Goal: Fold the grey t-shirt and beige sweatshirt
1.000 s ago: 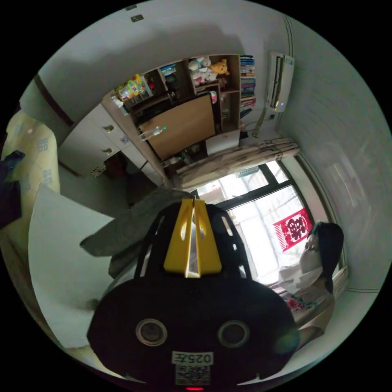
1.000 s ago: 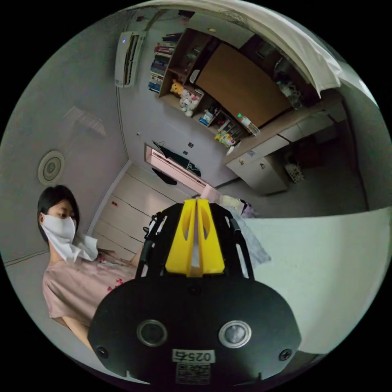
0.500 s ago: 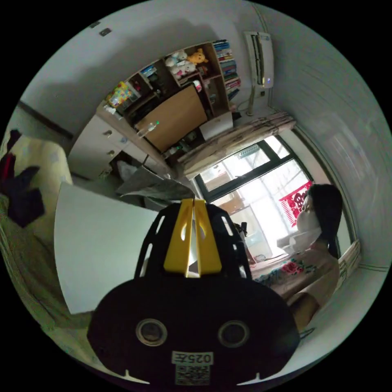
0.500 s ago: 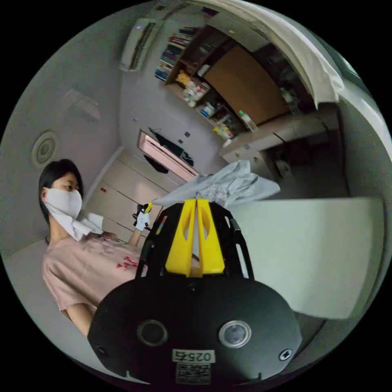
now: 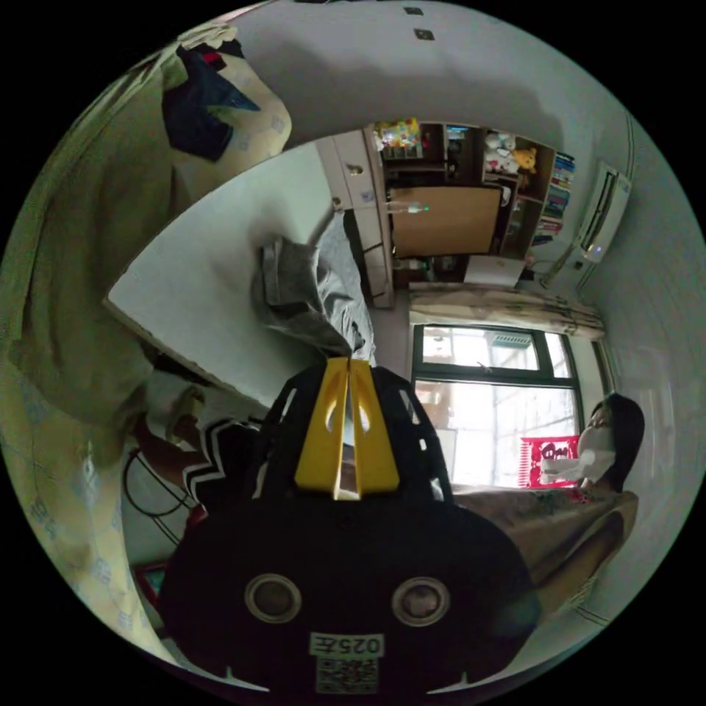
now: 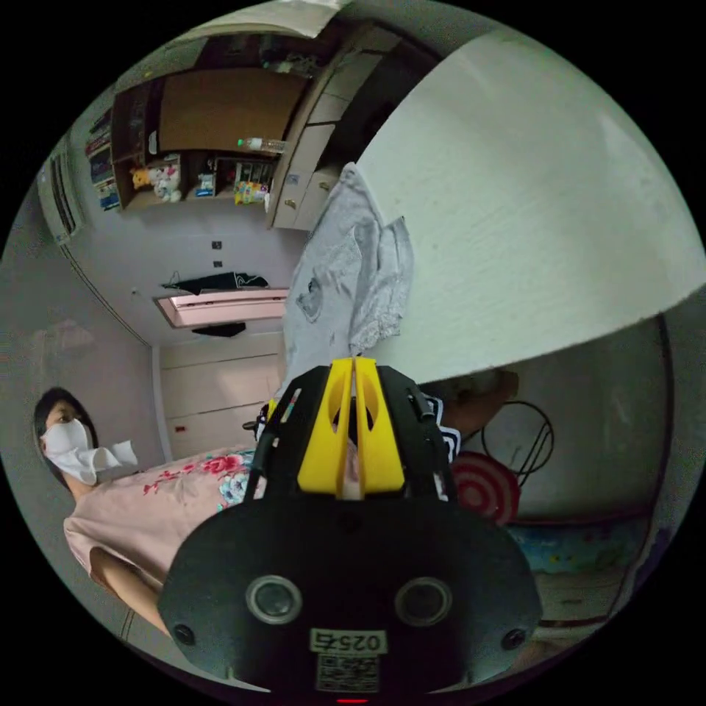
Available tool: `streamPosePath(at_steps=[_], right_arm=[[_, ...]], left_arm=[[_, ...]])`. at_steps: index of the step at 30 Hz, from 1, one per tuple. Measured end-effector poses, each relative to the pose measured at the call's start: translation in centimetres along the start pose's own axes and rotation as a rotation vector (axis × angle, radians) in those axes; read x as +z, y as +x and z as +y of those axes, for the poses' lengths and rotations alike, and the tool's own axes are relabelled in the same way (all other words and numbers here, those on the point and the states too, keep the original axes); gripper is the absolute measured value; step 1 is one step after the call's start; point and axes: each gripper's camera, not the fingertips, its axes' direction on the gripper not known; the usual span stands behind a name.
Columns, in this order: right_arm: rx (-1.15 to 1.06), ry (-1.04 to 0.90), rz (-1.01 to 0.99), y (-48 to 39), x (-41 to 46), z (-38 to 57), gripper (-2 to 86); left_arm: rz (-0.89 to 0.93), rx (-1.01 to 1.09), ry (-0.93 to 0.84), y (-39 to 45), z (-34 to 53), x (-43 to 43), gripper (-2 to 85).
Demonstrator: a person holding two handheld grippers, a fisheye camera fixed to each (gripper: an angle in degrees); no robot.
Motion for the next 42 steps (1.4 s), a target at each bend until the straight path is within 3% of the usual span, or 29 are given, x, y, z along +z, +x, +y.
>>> streamPosePath(at_steps=[18,27,34,42], right_arm=[[-0.02,0.062,-0.045,-4.2,-5.4,0.4,-0.8],[-0.176,0.08,-0.136,-7.4,-4.9,-10.4,-0.9],[-0.165,-0.022,0.059,-7.7,-0.1,-22.9,-0.9],[-0.05,-0.013,0.048,-5.9,2.1,-27.4,-0.9]], left_arm=[[0.046,0.064,0.123,4.3,4.7,-10.7,4.7],[0.135,0.136,0.129,5.6,-5.0,-9.0,-0.1],[-0.032,-0.017,0.035,1.3,-14.9,-3.9,-0.9],[-0.144,-0.054,0.014,-0.1,-18.5,-3.5,-1.0]])
